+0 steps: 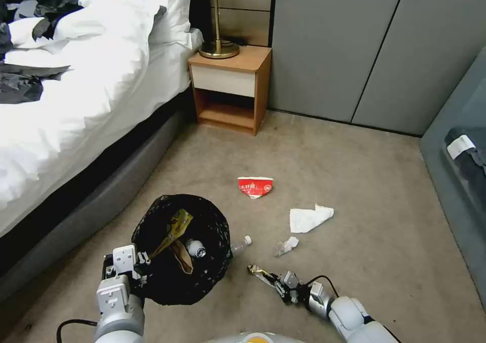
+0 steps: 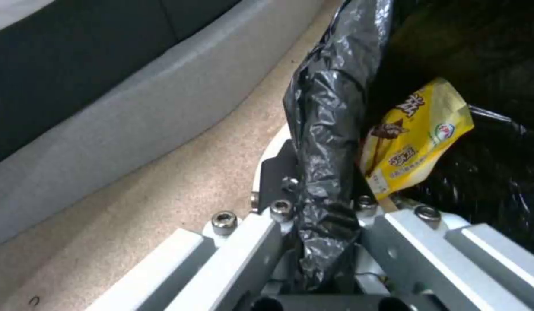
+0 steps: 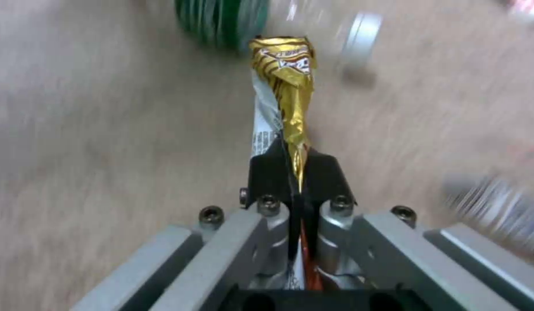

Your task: Pick up the trash bin, then pick up the garbage from the floor and place it into the trash bin.

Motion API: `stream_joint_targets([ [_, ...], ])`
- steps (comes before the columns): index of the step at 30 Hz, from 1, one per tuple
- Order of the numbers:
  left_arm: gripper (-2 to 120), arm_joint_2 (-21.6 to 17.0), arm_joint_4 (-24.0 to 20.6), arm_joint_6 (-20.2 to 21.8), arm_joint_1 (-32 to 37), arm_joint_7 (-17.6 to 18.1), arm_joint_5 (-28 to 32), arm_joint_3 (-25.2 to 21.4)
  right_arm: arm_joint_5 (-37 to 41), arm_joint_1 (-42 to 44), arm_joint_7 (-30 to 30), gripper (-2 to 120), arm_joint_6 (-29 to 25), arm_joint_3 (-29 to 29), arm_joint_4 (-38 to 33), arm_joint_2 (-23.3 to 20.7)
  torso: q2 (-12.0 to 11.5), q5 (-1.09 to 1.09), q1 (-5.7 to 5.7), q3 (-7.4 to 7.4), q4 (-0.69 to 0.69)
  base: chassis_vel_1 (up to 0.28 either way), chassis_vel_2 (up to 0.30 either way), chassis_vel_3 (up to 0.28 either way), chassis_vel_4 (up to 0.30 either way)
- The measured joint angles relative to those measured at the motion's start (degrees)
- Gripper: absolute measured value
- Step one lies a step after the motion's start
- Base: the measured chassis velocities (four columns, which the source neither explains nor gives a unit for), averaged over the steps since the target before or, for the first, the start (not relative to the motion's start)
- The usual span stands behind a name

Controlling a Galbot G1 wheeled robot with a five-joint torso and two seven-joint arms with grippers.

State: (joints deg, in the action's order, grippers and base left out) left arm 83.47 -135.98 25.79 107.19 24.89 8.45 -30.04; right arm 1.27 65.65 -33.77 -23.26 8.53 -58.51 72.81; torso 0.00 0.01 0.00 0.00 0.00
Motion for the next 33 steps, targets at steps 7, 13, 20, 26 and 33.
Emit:
stream_joint_targets([
  [7, 1, -0.2, 0.1, 0.0, -0.1, 0.0, 0.0, 0.1, 7.4, 4.8, 2.0, 0, -0.1, 2.0, -16.8, -2.6, 0.0, -0.01, 0.00, 0.00, -0.01, 0.000, 0.000, 0.000, 0.000],
  [13, 1, -0.5, 0.4, 0.0, 0.2, -0.2, -0.2, 0.7, 13.5, 8.8, 4.3, 0, 1.4, 7.2, -43.6, -5.6, 0.0, -0.02, 0.00, 0.00, 0.00, 0.000, 0.000, 0.000, 0.000],
  [20, 1, -0.4, 0.5, 0.0, 0.3, -0.2, -0.7, 1.2, 19.3, 9.0, 8.1, 0, 4.5, 3.7, -60.5, -6.6, 0.0, -0.01, 0.00, 0.00, 0.01, 0.000, 0.000, 0.000, 0.000],
  [26, 1, -0.2, 0.6, 0.0, 0.1, -0.3, -0.9, 1.6, 16.7, 8.5, 10.6, 0, 6.6, -5.4, -60.2, -5.6, 0.0, -0.01, 0.00, 0.00, 0.00, 0.000, 0.000, 0.000, 0.000],
  [33, 1, 0.2, 0.5, 0.0, 0.3, -0.3, -1.4, 2.1, 12.1, 4.6, 12.2, 0, 6.5, -14.4, -47.7, -2.8, 0.0, -0.01, 0.00, 0.00, 0.00, 0.000, 0.000, 0.000, 0.000],
])
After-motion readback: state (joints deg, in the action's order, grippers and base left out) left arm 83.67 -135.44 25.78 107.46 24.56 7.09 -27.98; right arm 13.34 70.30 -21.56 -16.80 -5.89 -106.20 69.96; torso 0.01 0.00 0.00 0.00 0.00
